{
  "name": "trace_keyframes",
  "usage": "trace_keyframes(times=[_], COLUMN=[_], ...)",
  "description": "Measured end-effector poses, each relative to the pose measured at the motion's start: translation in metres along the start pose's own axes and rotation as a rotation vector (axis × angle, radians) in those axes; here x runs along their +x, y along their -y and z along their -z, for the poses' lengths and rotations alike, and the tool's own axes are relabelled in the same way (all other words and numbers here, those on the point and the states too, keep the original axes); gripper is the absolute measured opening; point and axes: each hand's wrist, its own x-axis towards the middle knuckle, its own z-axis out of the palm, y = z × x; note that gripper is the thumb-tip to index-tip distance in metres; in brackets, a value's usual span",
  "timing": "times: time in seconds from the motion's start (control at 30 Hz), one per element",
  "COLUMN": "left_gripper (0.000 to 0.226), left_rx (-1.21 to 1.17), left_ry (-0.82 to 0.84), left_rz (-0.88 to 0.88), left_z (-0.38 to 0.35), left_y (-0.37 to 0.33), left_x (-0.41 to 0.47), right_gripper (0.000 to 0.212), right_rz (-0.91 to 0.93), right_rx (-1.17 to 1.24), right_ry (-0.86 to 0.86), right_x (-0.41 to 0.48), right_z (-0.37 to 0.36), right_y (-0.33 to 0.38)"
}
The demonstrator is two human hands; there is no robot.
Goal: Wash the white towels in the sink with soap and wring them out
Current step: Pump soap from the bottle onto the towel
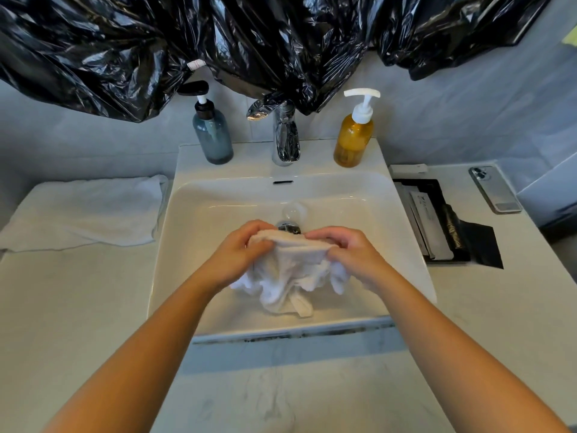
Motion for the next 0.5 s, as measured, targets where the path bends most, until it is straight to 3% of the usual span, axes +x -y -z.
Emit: trace_keyframes(times=[0.07, 0.13, 0.23, 0.37, 0.5], left_gripper=[0.027, 0.027, 0.029, 0.047, 0.049], left_rx=[-0.277, -0.417, -0.337, -0.237, -0.250], left_ry=[-0.154, -0.331, -0.520, -0.487, -0.301], left_rz=[0.007, 0.098, 0.217, 0.267, 0.267], left_z=[-0.017, -0.037, -0.056, -0.075, -0.073], left_y=[-0.013, -0.027, -0.039, -0.042, -0.030], left_x=[0.000, 0.007, 0.023, 0.022, 0.012], right_gripper=[0.025, 0.019, 0.037, 0.051, 0.054], right_rz=[0.035, 0.069, 0.095, 0.047, -0.031], right_rx=[0.159, 0.217, 0.112, -0.045, -0.085], right_ry=[-0.169, -0.281, -0.421, -0.659, -0.674], right_x=[-0.001, -0.001, -0.001, 0.016, 0.032], right_z=[-0.020, -0.047, -0.083, -0.085, -0.059], right_y=[0.007, 0.014, 0.015, 0.012, 0.008])
